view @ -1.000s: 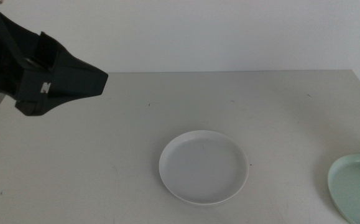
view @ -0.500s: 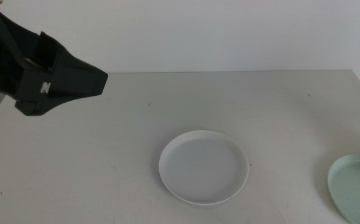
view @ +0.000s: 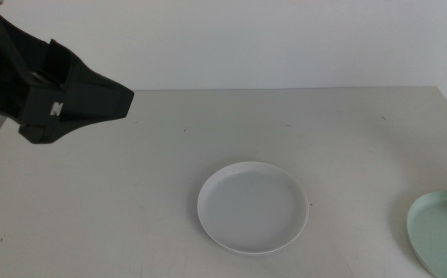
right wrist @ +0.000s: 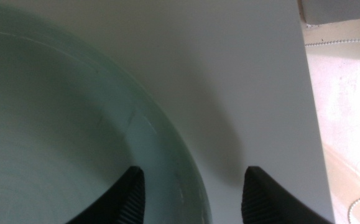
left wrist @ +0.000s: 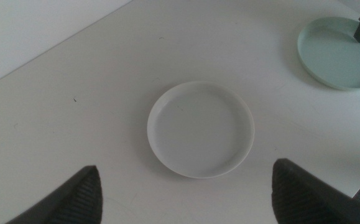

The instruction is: Stack the three bowls on top of each other.

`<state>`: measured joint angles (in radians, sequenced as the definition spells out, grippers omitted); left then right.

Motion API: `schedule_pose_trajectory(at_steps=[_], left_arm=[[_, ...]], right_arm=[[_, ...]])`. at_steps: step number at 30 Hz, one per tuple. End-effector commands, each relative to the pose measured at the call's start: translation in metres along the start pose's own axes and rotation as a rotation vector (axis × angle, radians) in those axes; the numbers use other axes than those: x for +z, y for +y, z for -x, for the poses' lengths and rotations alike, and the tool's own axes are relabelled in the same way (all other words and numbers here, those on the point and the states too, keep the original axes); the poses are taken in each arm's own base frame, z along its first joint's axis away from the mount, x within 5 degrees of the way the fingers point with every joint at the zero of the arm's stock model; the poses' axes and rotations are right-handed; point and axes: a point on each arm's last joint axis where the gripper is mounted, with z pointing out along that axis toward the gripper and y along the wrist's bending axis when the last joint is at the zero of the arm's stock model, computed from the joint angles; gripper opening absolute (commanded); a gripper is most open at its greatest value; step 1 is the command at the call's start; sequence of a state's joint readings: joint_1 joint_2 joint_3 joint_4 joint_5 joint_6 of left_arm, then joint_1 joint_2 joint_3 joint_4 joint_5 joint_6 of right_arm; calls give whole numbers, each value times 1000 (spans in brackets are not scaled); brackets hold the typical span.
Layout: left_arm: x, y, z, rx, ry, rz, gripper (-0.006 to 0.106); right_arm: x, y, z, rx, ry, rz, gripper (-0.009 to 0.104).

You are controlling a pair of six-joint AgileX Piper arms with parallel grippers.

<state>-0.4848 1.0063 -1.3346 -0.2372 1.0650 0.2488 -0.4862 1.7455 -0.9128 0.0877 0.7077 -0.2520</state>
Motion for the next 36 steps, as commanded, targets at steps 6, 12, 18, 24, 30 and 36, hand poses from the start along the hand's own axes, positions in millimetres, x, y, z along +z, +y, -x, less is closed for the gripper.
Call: schedule_pose_trajectory(at_steps=[6, 12, 18, 24, 30, 36], left_arm=[[-9, -2, 10, -2, -97, 0, 105], [-9, -2, 10, -2, -97, 0, 105], [-9, -2, 10, -2, -97, 0, 105], [-9, -2, 10, -2, -97, 0, 105], [-9, -2, 10, -2, -97, 0, 105], [-9, -2, 10, -2, -97, 0, 105]], right_arm=[[-15, -3, 8, -5, -78, -15, 24], [-11, -3, 8, 1, -66, -8, 12], [-10, 0, 7, 32, -59, 21, 0], [-23, 8, 5, 91, -71, 101, -1], [-56, 18, -1, 181, -138, 165, -1], [-84, 29, -8, 236, -184, 223, -1]])
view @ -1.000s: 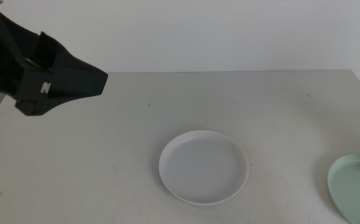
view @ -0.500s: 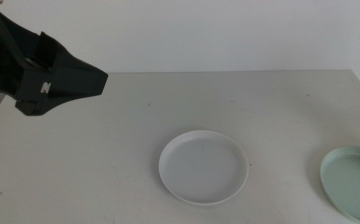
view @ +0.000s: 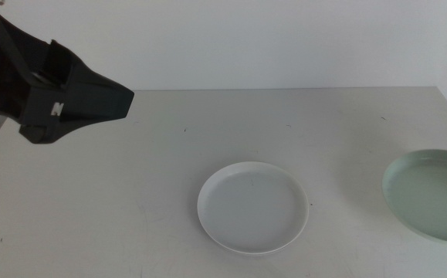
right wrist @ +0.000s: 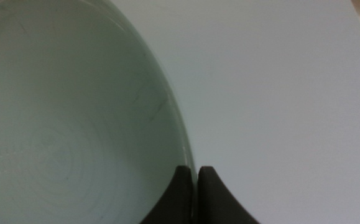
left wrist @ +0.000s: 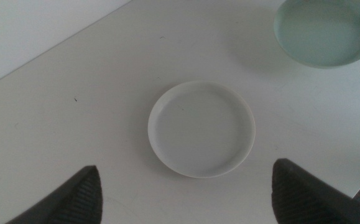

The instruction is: Stack the three bowls on top of each other.

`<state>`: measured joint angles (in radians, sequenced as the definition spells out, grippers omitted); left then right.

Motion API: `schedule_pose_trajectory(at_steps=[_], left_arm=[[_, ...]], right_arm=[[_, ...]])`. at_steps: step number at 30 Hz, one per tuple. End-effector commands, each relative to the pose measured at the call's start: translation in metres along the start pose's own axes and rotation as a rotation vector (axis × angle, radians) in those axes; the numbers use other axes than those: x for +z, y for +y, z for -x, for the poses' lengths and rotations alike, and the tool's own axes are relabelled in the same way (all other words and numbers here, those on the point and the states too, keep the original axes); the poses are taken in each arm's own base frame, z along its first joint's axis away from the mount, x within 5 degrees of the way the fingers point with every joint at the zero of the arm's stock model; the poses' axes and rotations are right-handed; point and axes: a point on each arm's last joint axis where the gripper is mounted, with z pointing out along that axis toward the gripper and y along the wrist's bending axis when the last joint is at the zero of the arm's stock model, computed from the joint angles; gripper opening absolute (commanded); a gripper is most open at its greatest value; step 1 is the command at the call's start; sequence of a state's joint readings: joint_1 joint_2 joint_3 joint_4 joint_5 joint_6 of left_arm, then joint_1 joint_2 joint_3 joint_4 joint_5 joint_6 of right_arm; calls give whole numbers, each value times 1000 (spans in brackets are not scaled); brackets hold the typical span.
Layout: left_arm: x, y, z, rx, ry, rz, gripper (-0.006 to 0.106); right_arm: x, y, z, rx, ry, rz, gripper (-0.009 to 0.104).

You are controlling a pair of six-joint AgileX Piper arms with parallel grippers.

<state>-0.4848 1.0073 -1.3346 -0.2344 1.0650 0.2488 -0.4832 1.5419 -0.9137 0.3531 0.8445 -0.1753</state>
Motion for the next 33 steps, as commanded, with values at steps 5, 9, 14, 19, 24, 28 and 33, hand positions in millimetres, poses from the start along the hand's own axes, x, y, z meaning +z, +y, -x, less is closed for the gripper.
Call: schedule_pose_trajectory(at_steps=[5, 9, 14, 19, 24, 28, 33], left_arm=[[-10, -2, 10, -3, -98, -2, 105], [-10, -2, 10, -3, -98, -2, 105], [-10, -2, 10, -3, -98, -2, 105], [-10, -2, 10, -3, -98, -2, 105], [-10, -2, 10, -3, -98, -2, 105], [-10, -2, 10, -3, -98, -2, 105], [-10, -2, 10, -3, -98, -2, 105]], right_arm=[[-38, 39, 3, -87, -54, 84, -1], [-42, 72, 2, -160, -53, 121, -1], [-39, 122, -6, -285, -69, 176, -1], [-28, 173, -12, -399, -36, 224, -1], [-15, 214, -16, -488, -2, 256, -1], [2, 240, -22, -548, 26, 267, -1], [28, 262, -31, -596, 71, 266, -1]])
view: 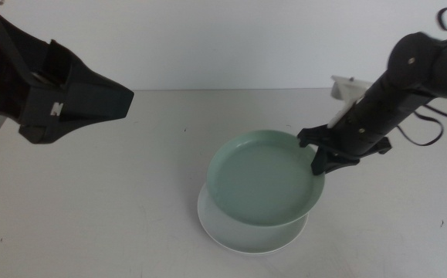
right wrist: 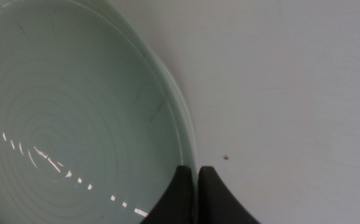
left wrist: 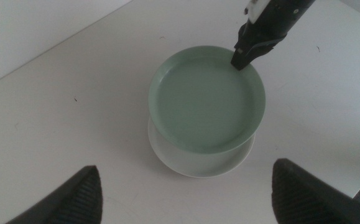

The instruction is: Stack the three bowls on top of each other.

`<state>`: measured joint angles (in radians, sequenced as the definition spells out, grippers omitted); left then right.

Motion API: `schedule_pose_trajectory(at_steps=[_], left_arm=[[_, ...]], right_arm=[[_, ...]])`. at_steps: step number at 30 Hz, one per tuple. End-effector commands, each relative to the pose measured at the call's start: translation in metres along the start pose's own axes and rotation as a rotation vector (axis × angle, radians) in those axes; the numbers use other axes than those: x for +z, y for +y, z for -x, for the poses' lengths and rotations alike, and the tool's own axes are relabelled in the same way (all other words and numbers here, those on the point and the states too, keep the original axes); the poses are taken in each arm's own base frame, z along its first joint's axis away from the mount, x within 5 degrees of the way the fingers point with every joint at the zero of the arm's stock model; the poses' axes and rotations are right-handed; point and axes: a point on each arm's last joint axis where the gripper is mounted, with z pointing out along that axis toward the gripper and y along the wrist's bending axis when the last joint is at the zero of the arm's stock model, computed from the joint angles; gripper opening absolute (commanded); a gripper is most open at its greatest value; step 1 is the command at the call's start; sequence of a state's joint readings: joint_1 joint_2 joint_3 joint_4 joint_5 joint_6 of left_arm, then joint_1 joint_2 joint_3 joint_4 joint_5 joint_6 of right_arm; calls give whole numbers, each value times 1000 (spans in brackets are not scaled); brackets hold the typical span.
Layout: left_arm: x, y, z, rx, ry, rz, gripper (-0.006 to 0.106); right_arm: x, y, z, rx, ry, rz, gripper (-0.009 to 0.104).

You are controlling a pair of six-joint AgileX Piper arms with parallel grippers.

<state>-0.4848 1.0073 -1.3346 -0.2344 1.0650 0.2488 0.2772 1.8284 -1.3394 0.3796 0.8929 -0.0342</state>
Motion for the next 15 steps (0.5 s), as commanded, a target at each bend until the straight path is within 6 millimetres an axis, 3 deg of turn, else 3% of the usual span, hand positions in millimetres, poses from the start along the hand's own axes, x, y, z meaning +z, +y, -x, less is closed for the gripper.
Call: schedule_pose_trajectory(at_steps=[1, 7, 14, 15], left_arm=[[-10, -2, 10, -3, -98, -2, 105], [-10, -2, 10, -3, -98, -2, 105], [-10, -2, 10, -3, -98, -2, 105], [-10, -2, 10, -3, -98, -2, 105]], right_arm=[[-12, 16, 10, -26, -74, 34, -1], [10, 23, 10, -45, -49, 35, -1], [14, 22, 11, -65, -52, 33, -1], [14, 22, 9, -66, -34, 33, 7]])
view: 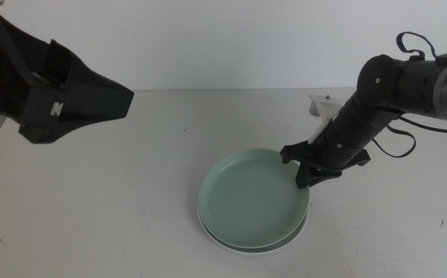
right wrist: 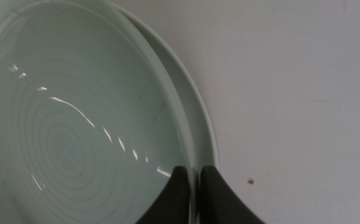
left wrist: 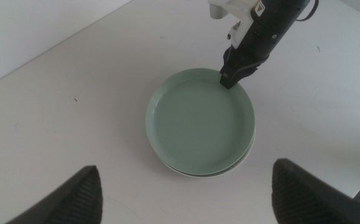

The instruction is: Stack the three bowls on top of each other.

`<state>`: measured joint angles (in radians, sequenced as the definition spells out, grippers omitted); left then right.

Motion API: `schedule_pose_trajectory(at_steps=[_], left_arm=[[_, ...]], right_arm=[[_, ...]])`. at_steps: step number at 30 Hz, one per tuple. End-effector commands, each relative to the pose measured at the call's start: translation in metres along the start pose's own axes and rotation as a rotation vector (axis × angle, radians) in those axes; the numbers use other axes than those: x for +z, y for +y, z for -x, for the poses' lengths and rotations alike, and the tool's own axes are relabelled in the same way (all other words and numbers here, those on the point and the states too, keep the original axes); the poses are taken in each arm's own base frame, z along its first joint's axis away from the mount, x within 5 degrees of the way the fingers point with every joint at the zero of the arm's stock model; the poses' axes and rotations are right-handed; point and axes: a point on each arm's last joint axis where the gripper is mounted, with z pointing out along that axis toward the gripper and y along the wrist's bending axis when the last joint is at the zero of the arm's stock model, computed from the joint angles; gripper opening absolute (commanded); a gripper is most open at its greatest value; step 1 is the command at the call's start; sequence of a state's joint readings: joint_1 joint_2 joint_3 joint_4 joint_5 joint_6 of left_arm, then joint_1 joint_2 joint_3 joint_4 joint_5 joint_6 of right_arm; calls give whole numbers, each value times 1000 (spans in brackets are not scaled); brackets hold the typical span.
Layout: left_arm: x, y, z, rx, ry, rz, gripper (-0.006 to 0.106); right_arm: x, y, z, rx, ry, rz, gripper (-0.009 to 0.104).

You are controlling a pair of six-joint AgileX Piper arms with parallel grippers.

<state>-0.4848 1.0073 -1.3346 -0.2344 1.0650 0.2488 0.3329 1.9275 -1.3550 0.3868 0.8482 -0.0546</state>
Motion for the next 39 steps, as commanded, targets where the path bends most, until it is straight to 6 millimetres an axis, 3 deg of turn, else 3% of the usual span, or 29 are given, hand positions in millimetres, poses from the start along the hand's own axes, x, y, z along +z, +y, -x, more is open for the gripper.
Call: schedule_pose_trajectory(at_steps=[1, 8, 14, 29, 32, 39], left_arm=[[-10, -2, 10, -3, -98, -2, 105], [-10, -2, 10, -3, -98, -2, 105], [-10, -2, 10, -3, -98, -2, 105], [-10, -2, 13, -3, -133, 7, 105], [0, 3, 19, -47, -152, 25, 105], [48, 57, 13, -228, 25, 249, 105]], right_arm=[[-27, 11, 8, -24, -84, 31, 10], [-30, 12, 7, -41, -59, 31, 38], [-55, 21, 13, -93, -122, 47, 54], [-129, 40, -3, -197, -293, 63, 55], [-148, 37, -6, -217, -354, 31, 55], [-198, 14, -22, -202, -447, -35, 55]])
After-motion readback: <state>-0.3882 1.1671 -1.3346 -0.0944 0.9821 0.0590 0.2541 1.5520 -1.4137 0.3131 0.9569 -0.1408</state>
